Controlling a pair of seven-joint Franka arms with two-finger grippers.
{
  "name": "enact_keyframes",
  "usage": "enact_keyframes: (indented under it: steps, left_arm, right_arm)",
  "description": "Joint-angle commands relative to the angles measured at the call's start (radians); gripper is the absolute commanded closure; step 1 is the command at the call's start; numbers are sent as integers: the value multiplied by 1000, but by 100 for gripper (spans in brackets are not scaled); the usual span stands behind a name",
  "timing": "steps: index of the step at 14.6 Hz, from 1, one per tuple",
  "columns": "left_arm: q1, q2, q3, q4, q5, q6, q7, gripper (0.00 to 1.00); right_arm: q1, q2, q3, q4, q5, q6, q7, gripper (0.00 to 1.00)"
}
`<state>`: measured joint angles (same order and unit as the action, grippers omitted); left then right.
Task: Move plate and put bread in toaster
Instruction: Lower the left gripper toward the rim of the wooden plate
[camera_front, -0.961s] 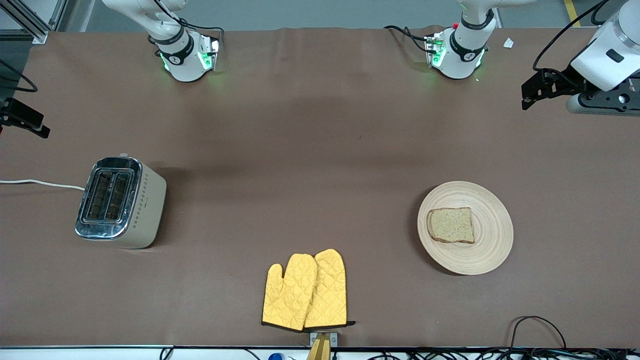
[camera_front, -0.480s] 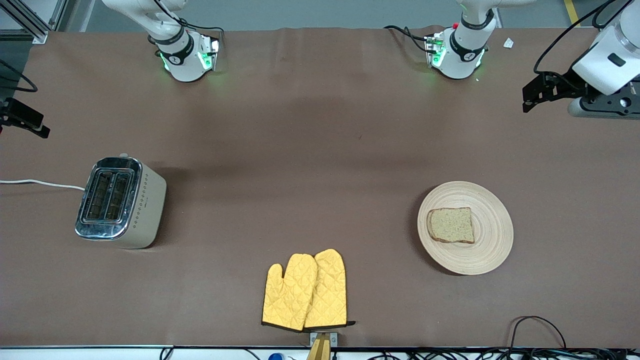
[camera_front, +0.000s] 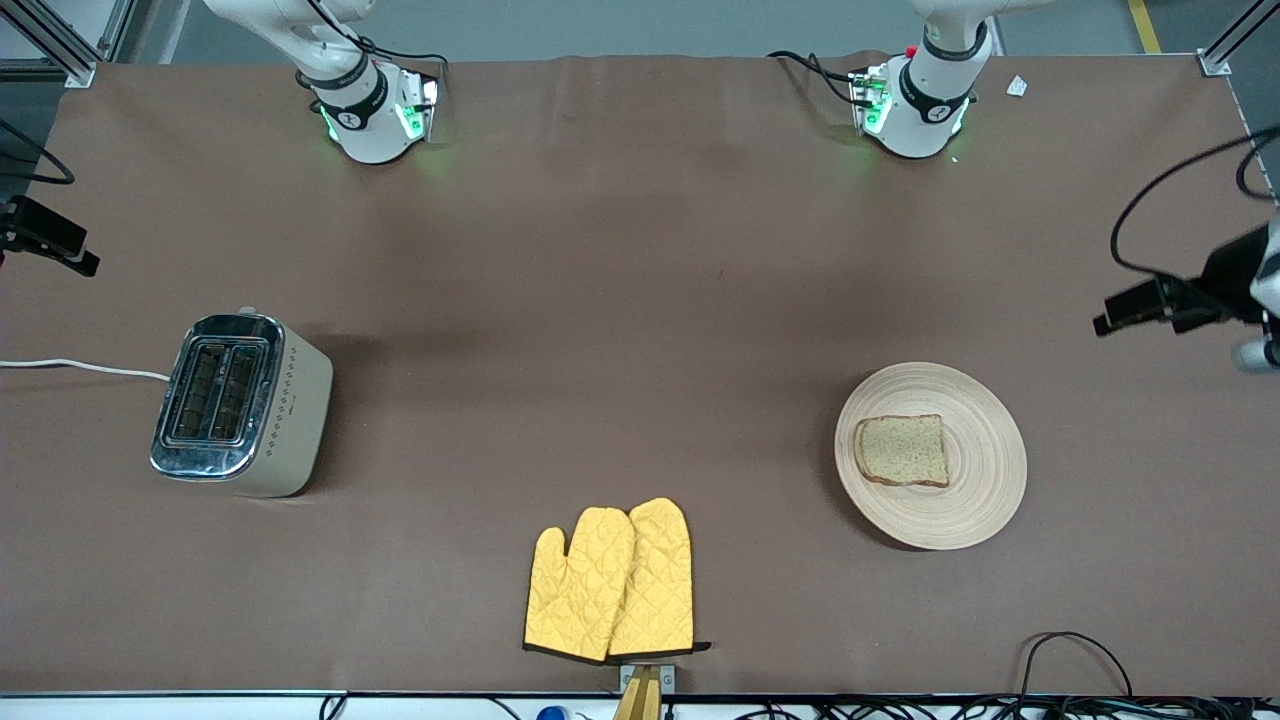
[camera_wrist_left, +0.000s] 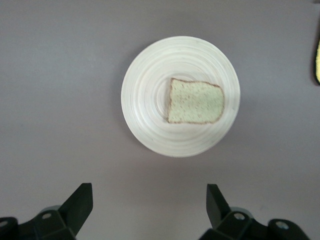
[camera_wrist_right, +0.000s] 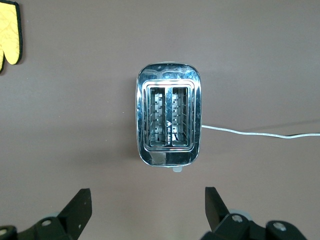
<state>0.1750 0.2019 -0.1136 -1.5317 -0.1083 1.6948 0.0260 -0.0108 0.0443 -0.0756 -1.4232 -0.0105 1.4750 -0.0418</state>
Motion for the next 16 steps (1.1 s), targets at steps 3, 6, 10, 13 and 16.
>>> enact_keyframes:
  steps: [3, 6, 10, 13, 16]
  left_arm:
    - [60, 167, -6, 38, -46, 124, 136, 0]
    - [129, 273, -5, 41, -152, 178, 247, 0]
    - [213, 421, -8, 44, -367, 224, 464, 0]
    - [248, 513, -9, 45, -476, 229, 595, 10]
    - [259, 563, -9, 50, -537, 229, 675, 25]
  right_arm:
    - [-18, -15, 14, -14, 14, 1, 13, 0]
    - [-18, -15, 14, -14, 14, 1, 13, 0]
    - [-18, -15, 14, -14, 14, 1, 13, 0]
    - [-18, -15, 14, -14, 14, 1, 13, 0]
    - [-18, -15, 14, -14, 14, 1, 13, 0]
